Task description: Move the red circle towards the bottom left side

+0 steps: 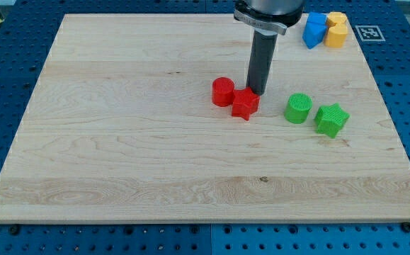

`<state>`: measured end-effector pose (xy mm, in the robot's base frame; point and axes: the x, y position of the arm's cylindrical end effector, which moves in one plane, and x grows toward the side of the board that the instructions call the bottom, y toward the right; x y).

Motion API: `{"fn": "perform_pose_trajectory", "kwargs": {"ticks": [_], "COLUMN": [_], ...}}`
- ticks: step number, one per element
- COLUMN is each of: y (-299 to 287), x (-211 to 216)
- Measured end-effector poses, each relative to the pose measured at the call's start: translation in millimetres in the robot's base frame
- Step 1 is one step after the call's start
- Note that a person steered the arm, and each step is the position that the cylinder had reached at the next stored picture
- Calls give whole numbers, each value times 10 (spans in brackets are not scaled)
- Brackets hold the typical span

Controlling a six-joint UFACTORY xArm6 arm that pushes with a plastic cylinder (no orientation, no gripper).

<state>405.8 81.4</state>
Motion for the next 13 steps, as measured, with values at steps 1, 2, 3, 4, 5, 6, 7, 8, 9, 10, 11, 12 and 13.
{"fn": "perform_pose_trajectory", "kwargs": {"ticks": [1, 2, 3, 4, 5, 6, 7, 8, 9, 10, 11, 12, 13], "y": [0, 0, 1, -37, -321, -652, -814, -722, -802, -1464, -1767, -1706, -1384], "x": [-2, -2, -45, -223, -70, 263, 329, 86, 224, 451, 532, 345, 320]}}
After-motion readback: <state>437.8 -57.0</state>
